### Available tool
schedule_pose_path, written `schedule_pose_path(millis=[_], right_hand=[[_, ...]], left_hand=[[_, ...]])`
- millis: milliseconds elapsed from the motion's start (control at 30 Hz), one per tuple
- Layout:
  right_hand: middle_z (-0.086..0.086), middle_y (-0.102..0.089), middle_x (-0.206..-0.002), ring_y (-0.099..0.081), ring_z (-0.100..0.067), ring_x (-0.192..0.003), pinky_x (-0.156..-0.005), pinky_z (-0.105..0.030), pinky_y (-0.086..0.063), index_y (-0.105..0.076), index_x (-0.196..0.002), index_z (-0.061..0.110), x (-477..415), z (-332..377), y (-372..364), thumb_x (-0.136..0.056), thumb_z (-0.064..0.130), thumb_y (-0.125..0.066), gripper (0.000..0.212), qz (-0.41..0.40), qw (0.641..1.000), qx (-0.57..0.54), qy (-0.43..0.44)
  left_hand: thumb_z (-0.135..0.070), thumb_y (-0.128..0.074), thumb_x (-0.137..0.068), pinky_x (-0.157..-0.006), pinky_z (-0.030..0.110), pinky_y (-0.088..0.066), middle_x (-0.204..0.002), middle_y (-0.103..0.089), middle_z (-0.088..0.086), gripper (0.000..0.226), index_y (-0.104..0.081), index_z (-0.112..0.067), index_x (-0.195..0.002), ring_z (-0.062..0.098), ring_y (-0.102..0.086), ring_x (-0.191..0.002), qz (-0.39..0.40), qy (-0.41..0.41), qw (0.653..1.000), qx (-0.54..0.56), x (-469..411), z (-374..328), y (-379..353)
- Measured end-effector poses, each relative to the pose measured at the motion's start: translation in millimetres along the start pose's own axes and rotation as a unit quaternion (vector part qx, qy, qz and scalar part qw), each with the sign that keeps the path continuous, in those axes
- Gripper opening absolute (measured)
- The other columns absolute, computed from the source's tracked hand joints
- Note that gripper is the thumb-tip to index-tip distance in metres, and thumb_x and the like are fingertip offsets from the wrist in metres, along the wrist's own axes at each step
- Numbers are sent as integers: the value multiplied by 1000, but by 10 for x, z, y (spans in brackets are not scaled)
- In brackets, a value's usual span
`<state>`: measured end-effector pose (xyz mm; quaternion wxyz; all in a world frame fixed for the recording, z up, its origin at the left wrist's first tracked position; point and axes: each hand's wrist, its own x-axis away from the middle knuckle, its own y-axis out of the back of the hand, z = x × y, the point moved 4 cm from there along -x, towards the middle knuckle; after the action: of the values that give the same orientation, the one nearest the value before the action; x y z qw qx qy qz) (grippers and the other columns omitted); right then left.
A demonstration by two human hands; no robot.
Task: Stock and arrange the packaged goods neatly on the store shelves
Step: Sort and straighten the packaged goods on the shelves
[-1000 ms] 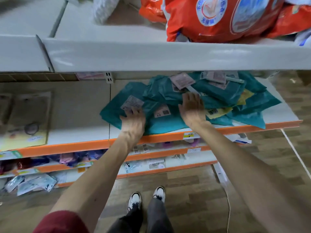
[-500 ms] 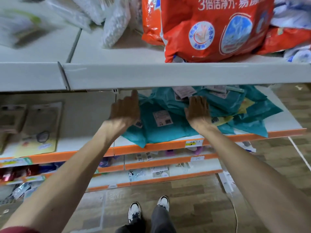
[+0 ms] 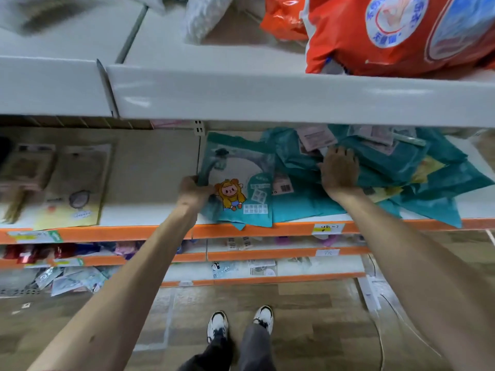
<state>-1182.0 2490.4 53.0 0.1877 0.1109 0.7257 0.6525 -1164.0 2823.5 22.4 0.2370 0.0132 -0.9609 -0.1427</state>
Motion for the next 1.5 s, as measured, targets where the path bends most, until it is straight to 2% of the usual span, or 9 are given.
schedule_pose_path(millis=[133,233,367,600,800,933,1200,1400,1500], right_hand=[[-32,-56,-113,-54,-44,-104,-85,-47,-47,-50,-119,-14,111,105,27,-92,1,-40,32,-22,999,-3,-49],[-24,-55,-121,-51,-38,-111,-90,-40,-44,-49,-121,-5,324,189,24,-92,4,-53,30,15,997,-54,-54],[-15,-65,-100,-61,-33,-93,-67,-31,-42,-63,-102,5,559,229,41,-94,10,-52,14,20,970,-221,-98],[-15,-69,-91,-68,-30,-83,-81,-44,-58,-65,-80,7,891,106,-91,-89,4,-59,11,154,807,-490,-292],[-12,-64,-95,-61,-30,-86,-67,-31,-41,-59,-100,5,824,-1,-150,-90,46,-59,42,149,904,-336,-219],[-10,-57,-89,-56,-27,-81,-68,-32,-41,-54,-97,2,638,216,-197,-87,38,-68,39,150,865,-417,-237],[-12,-69,-98,-62,-20,-75,-60,-25,-52,-65,-91,13,739,415,-231,-84,21,-74,14,186,755,-554,-298],[-8,-65,-95,-62,-17,-82,-78,-29,-52,-59,-90,11,1008,134,306,-87,7,-70,12,167,732,-594,-288],[-11,-65,-95,-62,-18,-76,-57,-20,-55,-62,-106,4,1013,-40,626,-84,2,-69,22,136,751,-577,-290]], left_hand=[[-10,-78,-75,-60,23,-53,-98,-71,10,39,-64,-4,-111,21,-67,-77,-8,-16,999,-33,-5,139,-39],[-10,-76,-79,-56,18,-47,-101,-68,8,40,-62,-2,-115,21,-64,-80,-13,-18,998,-62,0,131,-42],[-10,-76,-79,-69,26,-49,-113,-67,15,47,-60,1,-121,26,-62,-88,-11,-12,996,-84,-8,100,-24],[-7,-75,-79,-76,30,-47,-116,-66,20,48,-58,2,-123,27,-61,-90,6,-6,997,-70,33,47,-2],[-10,-69,-86,-71,27,-49,-112,-66,19,41,-57,3,-123,27,-61,-87,14,2,1000,-26,-7,90,1],[-13,-65,-88,-56,20,-43,-96,-63,8,36,-58,-5,-123,22,-58,-80,9,-11,1000,-11,20,113,2],[-14,-77,-78,-85,50,-56,-102,-70,21,31,-65,2,-101,36,-68,-92,44,59,996,44,-42,161,249],[-7,-73,-83,-89,47,-54,-98,-66,23,23,-64,5,-100,32,-64,-89,58,26,997,40,74,-147,407],[-9,-74,-83,-87,49,-55,-97,-68,22,17,-64,3,-90,33,-66,-88,60,2,997,48,147,-329,556]])
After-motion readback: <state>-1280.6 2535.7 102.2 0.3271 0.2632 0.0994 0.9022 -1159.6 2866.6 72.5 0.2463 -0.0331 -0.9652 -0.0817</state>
